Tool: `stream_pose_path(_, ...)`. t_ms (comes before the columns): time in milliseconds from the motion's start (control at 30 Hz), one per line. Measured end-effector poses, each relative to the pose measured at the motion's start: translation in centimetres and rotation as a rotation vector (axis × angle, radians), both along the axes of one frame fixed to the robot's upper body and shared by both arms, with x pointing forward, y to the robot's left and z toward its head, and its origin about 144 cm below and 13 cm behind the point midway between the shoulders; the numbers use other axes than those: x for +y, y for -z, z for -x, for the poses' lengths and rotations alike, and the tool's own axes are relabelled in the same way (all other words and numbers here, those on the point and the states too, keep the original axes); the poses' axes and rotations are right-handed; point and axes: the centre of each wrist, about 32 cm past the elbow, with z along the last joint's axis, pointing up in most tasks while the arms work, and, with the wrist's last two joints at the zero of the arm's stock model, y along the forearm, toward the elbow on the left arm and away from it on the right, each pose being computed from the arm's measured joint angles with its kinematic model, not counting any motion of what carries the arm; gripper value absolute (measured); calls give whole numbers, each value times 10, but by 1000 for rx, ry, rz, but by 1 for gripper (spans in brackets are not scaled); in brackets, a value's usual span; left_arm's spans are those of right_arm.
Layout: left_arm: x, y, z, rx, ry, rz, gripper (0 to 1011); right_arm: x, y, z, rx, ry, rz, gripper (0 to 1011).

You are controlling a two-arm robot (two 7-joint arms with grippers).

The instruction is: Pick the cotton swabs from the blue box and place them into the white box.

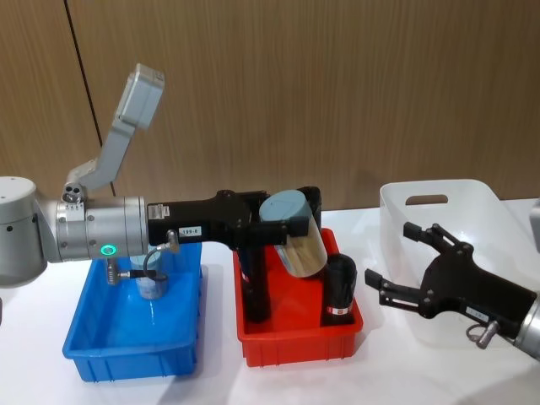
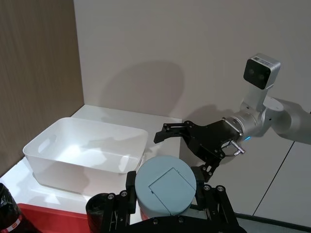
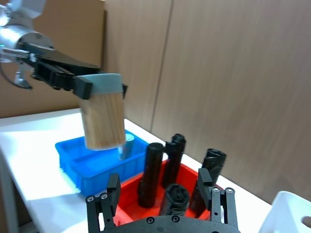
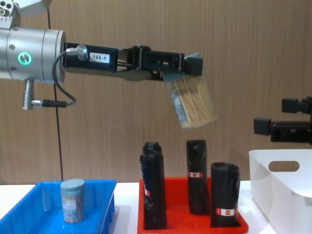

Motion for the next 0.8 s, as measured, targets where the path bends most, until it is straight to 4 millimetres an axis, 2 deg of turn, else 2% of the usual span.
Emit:
stream_pose_path(500,0,0,0,0,0,0,673,-20,-30,-30,107,-165,26,1001)
stream_pose_path(800,0,0,0,0,1,0,673,-25,-47,-50,171,-238,48,1002)
